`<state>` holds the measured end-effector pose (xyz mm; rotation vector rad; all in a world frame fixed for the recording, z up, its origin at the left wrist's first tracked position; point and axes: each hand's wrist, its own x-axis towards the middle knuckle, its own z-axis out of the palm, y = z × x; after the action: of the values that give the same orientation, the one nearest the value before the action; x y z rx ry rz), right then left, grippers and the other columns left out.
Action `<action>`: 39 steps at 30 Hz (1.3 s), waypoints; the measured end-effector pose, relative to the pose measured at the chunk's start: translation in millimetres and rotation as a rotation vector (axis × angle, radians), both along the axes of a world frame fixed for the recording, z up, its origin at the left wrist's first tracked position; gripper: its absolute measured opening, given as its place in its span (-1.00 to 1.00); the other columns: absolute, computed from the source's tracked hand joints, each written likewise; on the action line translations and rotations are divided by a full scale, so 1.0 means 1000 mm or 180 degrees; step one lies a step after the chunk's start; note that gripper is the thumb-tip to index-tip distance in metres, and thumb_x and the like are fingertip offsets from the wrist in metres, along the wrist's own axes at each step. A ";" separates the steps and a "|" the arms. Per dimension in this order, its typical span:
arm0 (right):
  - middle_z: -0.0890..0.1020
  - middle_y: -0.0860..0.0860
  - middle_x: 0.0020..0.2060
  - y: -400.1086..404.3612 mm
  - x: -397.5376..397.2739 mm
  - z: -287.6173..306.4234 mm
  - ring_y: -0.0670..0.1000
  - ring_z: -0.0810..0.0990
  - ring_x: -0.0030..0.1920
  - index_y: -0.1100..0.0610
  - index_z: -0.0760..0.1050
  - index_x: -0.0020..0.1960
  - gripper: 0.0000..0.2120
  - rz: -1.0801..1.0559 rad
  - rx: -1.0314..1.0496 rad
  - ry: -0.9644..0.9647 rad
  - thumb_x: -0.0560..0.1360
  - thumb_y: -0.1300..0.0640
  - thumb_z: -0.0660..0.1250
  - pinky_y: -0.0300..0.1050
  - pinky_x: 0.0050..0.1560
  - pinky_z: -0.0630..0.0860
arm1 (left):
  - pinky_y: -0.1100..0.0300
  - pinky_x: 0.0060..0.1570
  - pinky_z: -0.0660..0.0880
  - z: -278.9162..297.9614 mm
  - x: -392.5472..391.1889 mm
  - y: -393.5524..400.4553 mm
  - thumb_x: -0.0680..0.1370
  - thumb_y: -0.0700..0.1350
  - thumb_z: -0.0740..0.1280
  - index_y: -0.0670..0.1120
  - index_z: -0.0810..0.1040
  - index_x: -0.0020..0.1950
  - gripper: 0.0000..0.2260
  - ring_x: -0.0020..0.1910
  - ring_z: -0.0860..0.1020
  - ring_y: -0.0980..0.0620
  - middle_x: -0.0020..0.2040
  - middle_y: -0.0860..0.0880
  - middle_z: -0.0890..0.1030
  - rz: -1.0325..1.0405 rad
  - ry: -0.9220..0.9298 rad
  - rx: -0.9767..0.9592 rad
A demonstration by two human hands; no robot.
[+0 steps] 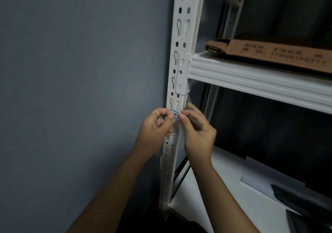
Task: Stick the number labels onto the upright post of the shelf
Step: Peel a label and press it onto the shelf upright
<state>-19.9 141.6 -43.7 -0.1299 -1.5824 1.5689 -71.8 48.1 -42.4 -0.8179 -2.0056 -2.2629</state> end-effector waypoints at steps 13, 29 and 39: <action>0.72 -0.11 -0.19 -0.005 0.029 0.011 -0.13 0.66 -0.06 0.00 0.65 -0.12 -0.77 0.0656 -0.0467 0.0012 0.47 0.32 0.38 -0.31 -0.02 0.53 | 0.31 -0.39 0.41 0.015 0.026 -0.005 0.59 -0.25 0.22 -0.11 0.50 -0.10 -0.88 -0.48 0.40 0.14 -0.50 0.05 0.44 -0.0396 -0.0073 0.0213; 0.58 0.01 -0.15 -0.003 0.030 0.017 -0.20 0.56 -0.09 0.10 0.61 -0.10 -0.83 -0.0384 0.0952 0.0213 0.49 0.35 0.37 -0.41 -0.07 0.45 | 0.34 -0.38 0.41 0.027 0.034 -0.010 0.52 -0.22 0.35 -0.13 0.63 -0.09 -0.94 -0.44 0.41 0.15 -0.41 0.03 0.53 -0.0246 -0.0177 0.0279; 0.65 -0.03 -0.22 0.001 0.029 0.005 -0.23 0.58 -0.23 0.14 0.61 -0.09 -0.88 0.0305 -0.0671 -0.0167 0.53 0.30 0.32 -0.38 -0.17 0.49 | 0.34 -0.36 0.45 0.019 0.030 -0.009 0.52 -0.19 0.35 -0.10 0.61 -0.07 -0.95 -0.36 0.49 0.17 -0.30 0.05 0.59 -0.0066 -0.0438 -0.0014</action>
<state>9.4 142.6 -38.5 -0.2145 -1.4783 1.8189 -41.6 39.3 -23.4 -0.7047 -2.0669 -2.3890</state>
